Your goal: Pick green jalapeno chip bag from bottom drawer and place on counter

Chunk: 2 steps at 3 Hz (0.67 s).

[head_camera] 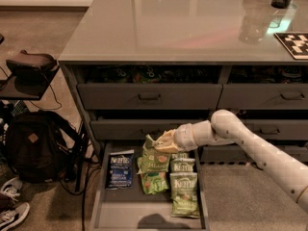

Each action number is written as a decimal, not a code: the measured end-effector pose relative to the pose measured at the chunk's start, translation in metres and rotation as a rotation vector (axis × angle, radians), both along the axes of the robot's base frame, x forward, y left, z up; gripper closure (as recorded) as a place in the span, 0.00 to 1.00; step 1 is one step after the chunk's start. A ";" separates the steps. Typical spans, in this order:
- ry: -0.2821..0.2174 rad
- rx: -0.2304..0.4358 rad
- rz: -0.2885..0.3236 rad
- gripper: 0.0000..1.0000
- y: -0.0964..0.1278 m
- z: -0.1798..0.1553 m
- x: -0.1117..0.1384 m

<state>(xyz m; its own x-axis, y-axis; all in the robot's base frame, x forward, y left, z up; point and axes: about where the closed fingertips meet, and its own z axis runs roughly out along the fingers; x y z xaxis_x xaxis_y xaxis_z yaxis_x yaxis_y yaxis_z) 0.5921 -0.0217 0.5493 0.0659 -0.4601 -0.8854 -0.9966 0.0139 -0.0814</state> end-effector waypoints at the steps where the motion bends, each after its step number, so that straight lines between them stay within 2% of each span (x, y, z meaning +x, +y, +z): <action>1: -0.052 0.063 -0.011 1.00 -0.007 0.034 -0.011; 2: -0.151 0.144 -0.005 1.00 -0.020 0.100 -0.039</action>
Offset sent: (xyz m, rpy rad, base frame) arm -0.0812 -0.0590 0.2095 0.2559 -0.3154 -0.0244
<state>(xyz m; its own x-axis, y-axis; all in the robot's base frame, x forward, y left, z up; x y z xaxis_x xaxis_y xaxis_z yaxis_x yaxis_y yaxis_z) 0.5534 -0.0416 0.6495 0.2005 -0.3298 -0.9225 -0.9732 0.0416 -0.2264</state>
